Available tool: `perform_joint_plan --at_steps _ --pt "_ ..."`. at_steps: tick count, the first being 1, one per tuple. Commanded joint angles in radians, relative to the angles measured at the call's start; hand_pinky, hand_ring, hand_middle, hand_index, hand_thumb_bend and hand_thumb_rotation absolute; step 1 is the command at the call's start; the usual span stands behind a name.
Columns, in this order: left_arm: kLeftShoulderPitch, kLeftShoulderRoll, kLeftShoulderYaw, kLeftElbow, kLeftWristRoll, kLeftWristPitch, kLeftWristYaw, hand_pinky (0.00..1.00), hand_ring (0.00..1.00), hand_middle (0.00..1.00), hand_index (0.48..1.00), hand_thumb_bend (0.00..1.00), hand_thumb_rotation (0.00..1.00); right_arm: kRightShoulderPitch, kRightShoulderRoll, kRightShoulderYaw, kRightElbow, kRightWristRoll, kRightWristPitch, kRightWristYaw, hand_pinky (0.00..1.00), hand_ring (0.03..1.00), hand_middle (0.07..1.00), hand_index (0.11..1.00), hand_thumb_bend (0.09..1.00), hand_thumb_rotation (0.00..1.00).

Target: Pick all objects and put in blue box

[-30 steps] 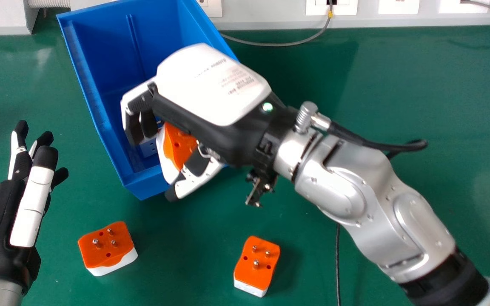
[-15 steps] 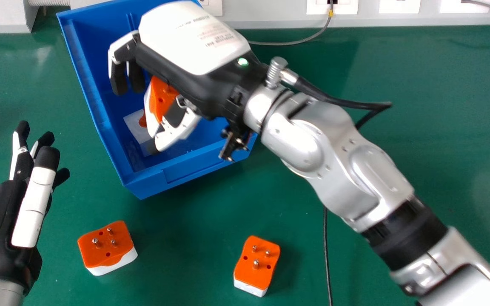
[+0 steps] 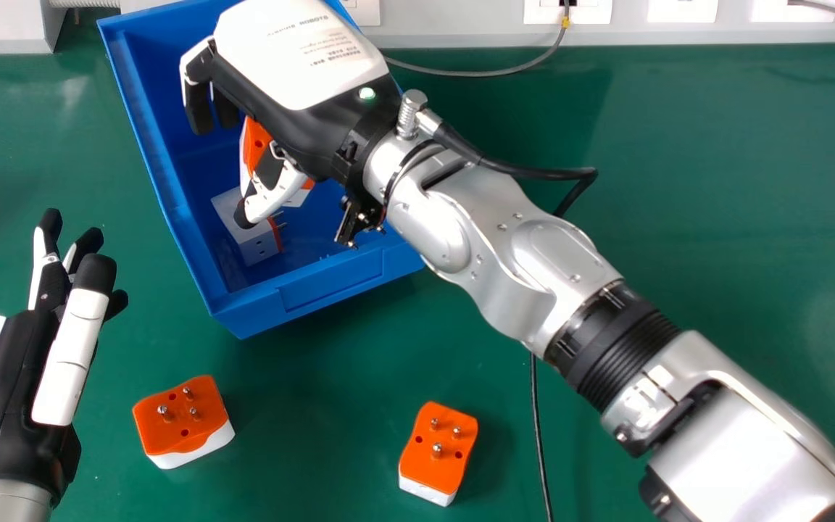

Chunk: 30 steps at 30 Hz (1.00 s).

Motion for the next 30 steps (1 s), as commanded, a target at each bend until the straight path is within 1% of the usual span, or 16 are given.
perform_joint_plan --at_steps 1,3,7,11,14,17,18,20,22,23,24,26,28,29,30 --pt "0.007 -0.007 -0.004 -0.042 0.004 -0.003 0.009 0.92 0.98 0.99 1.0 0.87 0.92 -0.067 0.013 0.003 0.028 -0.001 -0.004 -0.055 0.32 0.427 0.531 0.513 0.493 0.0" --pt "0.011 -0.008 -0.006 -0.048 0.007 -0.001 0.014 0.91 0.98 0.99 1.0 0.87 0.92 -0.076 0.018 0.01 0.056 -0.003 -0.005 -0.077 0.32 0.426 0.525 0.509 0.495 0.0" --pt "0.02 -0.016 -0.014 -0.07 0.013 0.004 0.024 0.91 0.98 0.99 1.0 0.87 0.92 -0.085 0.025 0.033 0.113 -0.016 -0.006 -0.131 0.32 0.426 0.522 0.507 0.495 0.0" --pt "0.019 -0.019 -0.021 -0.07 0.02 -0.002 0.029 0.91 0.98 0.99 1.0 0.87 0.92 -0.095 0.029 0.052 0.166 -0.017 -0.013 -0.185 0.33 0.426 0.514 0.507 0.496 0.0" --pt "0.025 -0.026 -0.03 -0.081 0.026 -0.005 0.033 0.91 0.98 0.99 1.0 0.87 0.92 -0.097 0.026 0.064 0.194 -0.017 -0.02 -0.209 0.33 0.423 0.511 0.505 0.497 0.0" --pt "0.024 -0.03 -0.036 -0.081 0.034 -0.007 0.036 0.91 0.98 0.98 1.0 0.87 0.92 -0.096 0.021 0.076 0.217 -0.017 -0.03 -0.23 0.33 0.421 0.506 0.501 0.498 0.0" --pt "0.025 -0.032 -0.039 -0.088 0.036 -0.004 0.038 0.91 0.98 0.98 1.0 0.87 0.92 -0.096 0.02 0.079 0.225 -0.016 -0.036 -0.235 0.33 0.421 0.506 0.501 0.498 0.0" --pt "0.029 -0.039 -0.046 -0.109 0.045 0.007 0.046 0.91 0.98 0.98 1.0 0.87 0.92 -0.095 0.018 0.084 0.236 -0.014 -0.043 -0.24 0.33 0.42 0.505 0.499 0.498 0.0" --pt "0.035 -0.043 -0.054 -0.13 0.062 0.021 0.06 0.91 0.98 0.99 1.0 0.87 0.92 -0.097 0.02 0.087 0.245 -0.013 -0.043 -0.246 0.33 0.422 0.502 0.493 0.498 0.0" --pt "0.035 -0.043 -0.054 -0.128 0.071 0.021 0.066 0.91 0.98 0.99 1.0 0.87 0.92 -0.099 0.022 0.089 0.251 -0.014 -0.041 -0.25 0.33 0.422 0.502 0.493 0.498 0.0" --pt "0.033 -0.04 -0.052 -0.117 0.076 0.017 0.068 0.91 0.98 0.99 1.0 0.87 0.92 -0.1 0.024 0.09 0.256 -0.015 -0.04 -0.253 0.33 0.422 0.502 0.493 0.498 0.0" --pt "0.024 -0.035 -0.047 -0.081 0.082 0.0 0.07 0.91 0.98 0.99 1.0 0.86 0.92 -0.102 0.028 0.093 0.262 -0.013 -0.038 -0.259 0.33 0.423 0.499 0.488 0.499 0.0" --pt "0.018 -0.031 -0.044 -0.056 0.087 -0.013 0.072 0.91 0.98 0.99 1.0 0.85 0.93 -0.101 0.031 0.093 0.266 -0.012 -0.036 -0.266 0.33 0.423 0.496 0.488 0.499 0.0" --pt "0.015 -0.029 -0.043 -0.047 0.089 -0.017 0.073 0.91 0.98 0.99 1.0 0.85 0.93 -0.099 0.031 0.091 0.266 -0.009 -0.035 -0.268 0.33 0.423 0.496 0.488 0.499 0.0" --pt "0.013 -0.029 -0.042 -0.044 0.091 -0.016 0.073 0.91 0.98 0.99 1.0 0.85 0.93 -0.096 0.032 0.085 0.266 -0.002 -0.035 -0.264 0.33 0.423 0.496 0.488 0.499 0.0"
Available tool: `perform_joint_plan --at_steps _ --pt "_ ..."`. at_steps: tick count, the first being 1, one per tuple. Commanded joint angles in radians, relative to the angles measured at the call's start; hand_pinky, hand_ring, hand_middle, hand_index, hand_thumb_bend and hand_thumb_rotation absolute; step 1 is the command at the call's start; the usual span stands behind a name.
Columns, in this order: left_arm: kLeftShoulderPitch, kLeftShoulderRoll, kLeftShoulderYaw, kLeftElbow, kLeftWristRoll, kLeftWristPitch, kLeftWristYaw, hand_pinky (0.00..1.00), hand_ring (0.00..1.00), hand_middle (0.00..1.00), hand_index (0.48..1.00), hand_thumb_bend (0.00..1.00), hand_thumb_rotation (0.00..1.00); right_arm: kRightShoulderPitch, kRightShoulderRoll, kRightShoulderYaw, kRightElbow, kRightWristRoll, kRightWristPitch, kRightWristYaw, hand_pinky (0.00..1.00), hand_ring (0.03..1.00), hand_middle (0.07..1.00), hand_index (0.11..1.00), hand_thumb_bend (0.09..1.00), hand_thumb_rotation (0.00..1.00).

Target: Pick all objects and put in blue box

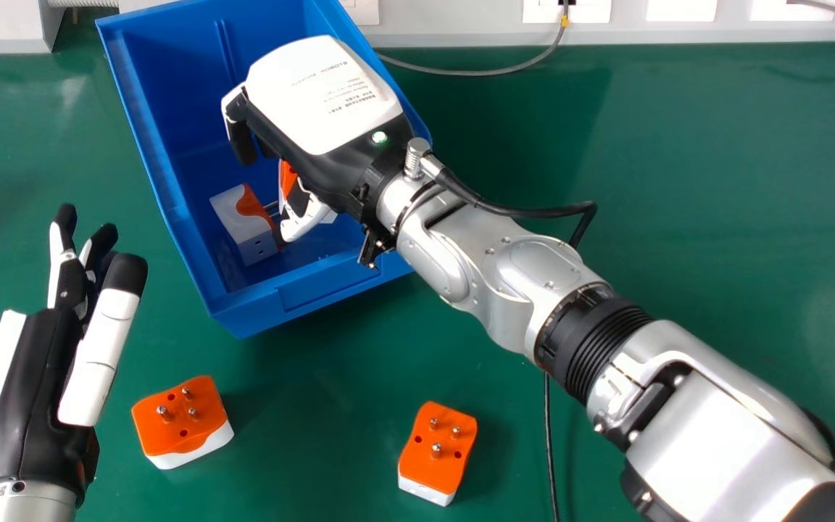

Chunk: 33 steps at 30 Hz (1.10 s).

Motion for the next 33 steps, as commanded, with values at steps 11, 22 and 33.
perform_joint_plan --at_steps 11,22,33 --pt "-0.013 0.001 0.003 -0.003 0.005 -0.033 0.002 0.91 0.98 0.99 1.0 0.82 0.96 -0.017 -0.016 -0.04 -0.053 0.074 -0.001 0.123 0.63 0.783 0.818 0.797 0.575 0.18" --pt "-0.011 0.001 0.002 -0.01 0.003 -0.027 0.002 0.91 0.98 0.98 1.0 0.83 0.97 -0.019 -0.033 0.024 -0.054 -0.013 0.046 0.06 0.9 0.982 0.985 0.983 0.622 0.48" --pt "-0.022 0.009 0.006 0.013 0.003 -0.041 -0.005 0.92 0.98 0.99 1.0 0.84 0.97 -0.002 -0.034 0.014 -0.084 -0.011 0.065 0.047 0.93 0.999 0.999 0.999 0.639 0.55"
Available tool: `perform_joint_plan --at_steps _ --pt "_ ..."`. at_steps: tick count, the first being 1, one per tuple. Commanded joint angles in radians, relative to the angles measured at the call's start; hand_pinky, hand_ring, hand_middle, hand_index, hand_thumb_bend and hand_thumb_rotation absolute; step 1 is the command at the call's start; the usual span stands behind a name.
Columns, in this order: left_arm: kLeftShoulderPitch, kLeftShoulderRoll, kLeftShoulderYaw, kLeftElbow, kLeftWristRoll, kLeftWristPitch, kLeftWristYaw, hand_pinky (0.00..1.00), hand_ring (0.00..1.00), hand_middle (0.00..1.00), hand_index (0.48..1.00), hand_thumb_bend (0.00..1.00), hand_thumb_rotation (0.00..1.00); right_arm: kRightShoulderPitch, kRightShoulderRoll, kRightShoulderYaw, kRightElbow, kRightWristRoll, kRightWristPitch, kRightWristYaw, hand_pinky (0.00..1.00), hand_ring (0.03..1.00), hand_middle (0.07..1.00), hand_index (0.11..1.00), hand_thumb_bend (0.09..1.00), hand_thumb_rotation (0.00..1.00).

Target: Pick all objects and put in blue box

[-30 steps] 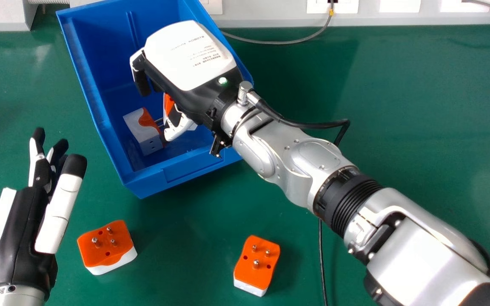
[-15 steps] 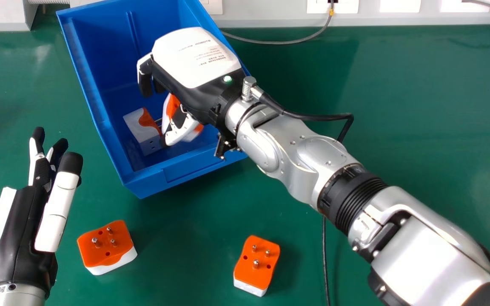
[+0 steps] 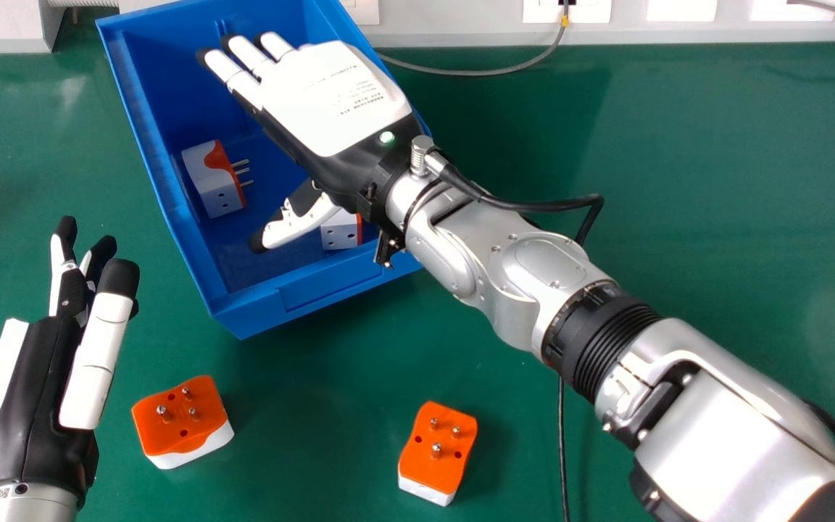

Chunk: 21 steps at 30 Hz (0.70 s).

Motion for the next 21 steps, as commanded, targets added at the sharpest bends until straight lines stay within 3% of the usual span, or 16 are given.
perform_joint_plan --at_steps 1,12,21 --pt "-0.007 0.008 0.004 -0.009 0.0 -0.024 -0.004 0.92 0.98 0.99 1.0 0.84 0.97 -0.009 -0.002 -0.011 -0.034 0.008 0.004 -0.024 0.93 1.0 1.0 1.0 0.64 0.55" --pt "-0.013 0.015 0.016 0.008 -0.012 -0.032 -0.016 0.92 0.98 0.99 1.0 0.84 0.97 0.068 -0.037 -0.045 -0.192 0.031 0.031 -0.004 0.91 1.0 1.0 1.0 0.625 0.56" --pt "-0.009 0.018 0.031 0.005 -0.023 -0.025 -0.025 0.92 0.98 0.99 1.0 0.83 0.97 0.249 -0.104 -0.074 -0.569 0.013 0.13 0.069 0.92 1.0 1.0 1.0 0.592 0.56"
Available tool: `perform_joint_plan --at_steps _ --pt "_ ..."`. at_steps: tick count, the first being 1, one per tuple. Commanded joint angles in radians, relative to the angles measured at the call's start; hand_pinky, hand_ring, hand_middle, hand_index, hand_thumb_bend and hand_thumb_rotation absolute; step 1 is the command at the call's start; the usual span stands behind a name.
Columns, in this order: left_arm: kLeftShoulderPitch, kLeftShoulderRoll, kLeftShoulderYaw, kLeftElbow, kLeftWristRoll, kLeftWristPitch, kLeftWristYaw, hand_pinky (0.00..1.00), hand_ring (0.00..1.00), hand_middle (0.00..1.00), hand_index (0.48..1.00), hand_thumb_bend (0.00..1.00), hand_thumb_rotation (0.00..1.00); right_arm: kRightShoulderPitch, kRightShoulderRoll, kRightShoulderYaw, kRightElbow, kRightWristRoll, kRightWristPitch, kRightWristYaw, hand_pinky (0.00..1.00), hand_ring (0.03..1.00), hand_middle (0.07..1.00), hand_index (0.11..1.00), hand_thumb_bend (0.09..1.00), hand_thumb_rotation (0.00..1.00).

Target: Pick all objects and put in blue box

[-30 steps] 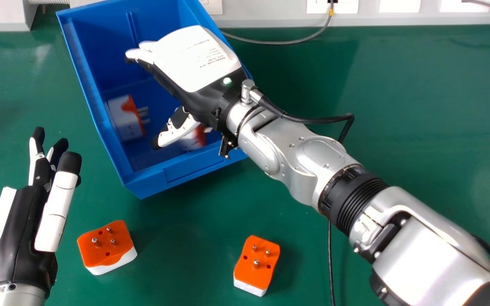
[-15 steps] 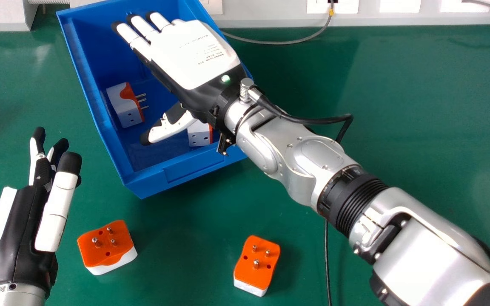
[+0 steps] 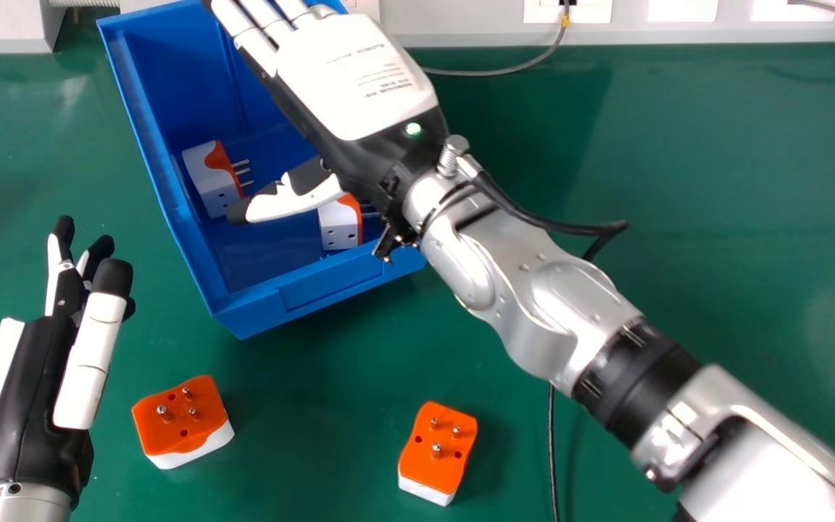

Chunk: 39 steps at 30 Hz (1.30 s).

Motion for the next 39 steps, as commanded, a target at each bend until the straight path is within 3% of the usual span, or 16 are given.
perform_joint_plan --at_steps 1,7,12,18,23,25,29,32,35,39 --pt "-0.003 0.011 0.013 -0.009 -0.01 -0.016 -0.005 0.91 0.98 0.99 1.0 0.83 0.97 0.042 -0.018 -0.023 -0.125 -0.009 0.017 0.012 0.92 1.0 1.0 1.0 0.585 0.55" --pt "-0.004 0.015 0.023 0.0 -0.022 -0.015 -0.009 0.91 0.98 0.99 1.0 0.82 0.98 0.235 -0.088 -0.047 -0.415 -0.013 0.014 0.049 0.94 1.0 1.0 1.0 0.553 0.51" --pt "0.001 0.016 0.028 -0.007 -0.03 -0.018 -0.011 0.91 0.98 0.99 1.0 0.82 0.98 0.4 -0.143 -0.058 -0.616 -0.02 -0.009 0.067 0.97 1.0 1.0 1.0 0.536 0.49" --pt "0.001 0.019 0.035 -0.007 -0.035 -0.01 -0.015 0.91 0.98 0.99 1.0 0.83 0.98 0.607 -0.196 -0.065 -0.824 -0.021 -0.038 0.088 0.97 1.0 1.0 1.0 0.528 0.48" --pt "-0.005 0.018 0.042 0.011 -0.035 -0.018 -0.02 0.91 0.98 0.99 1.0 0.83 0.97 0.813 -0.264 -0.108 -0.974 0.004 -0.104 0.097 0.97 1.0 1.0 1.0 0.519 0.47" --pt "-0.008 0.021 0.046 0.019 -0.044 -0.018 -0.029 0.91 0.98 0.99 1.0 0.83 0.97 0.888 -0.291 -0.133 -1.013 0.013 -0.134 0.089 0.98 1.0 1.0 1.0 0.511 0.47" --pt "-0.019 0.03 0.059 0.057 -0.082 -0.039 -0.068 0.91 0.98 0.99 1.0 0.84 0.97 0.994 -0.323 -0.185 -1.039 -0.004 -0.176 0.061 0.99 1.0 1.0 1.0 0.499 0.46" --pt "-0.022 0.033 0.063 0.072 -0.1 -0.053 -0.089 0.92 0.98 0.99 1.0 0.84 0.96 1.051 -0.332 -0.22 -1.029 -0.023 -0.202 0.023 0.98 1.0 1.0 1.0 0.493 0.46" --pt "-0.023 0.035 0.067 0.084 -0.107 -0.064 -0.1 0.92 0.98 0.99 1.0 0.84 0.95 1.103 -0.338 -0.253 -1.005 -0.028 -0.237 -0.028 0.95 1.0 1.0 0.999 0.488 0.46" --pt "-0.025 0.037 0.069 0.098 -0.107 -0.08 -0.103 0.91 0.98 0.99 1.0 0.84 0.95 1.146 -0.338 -0.283 -0.954 -0.02 -0.276 -0.082 0.92 0.999 1.0 0.995 0.491 0.46"
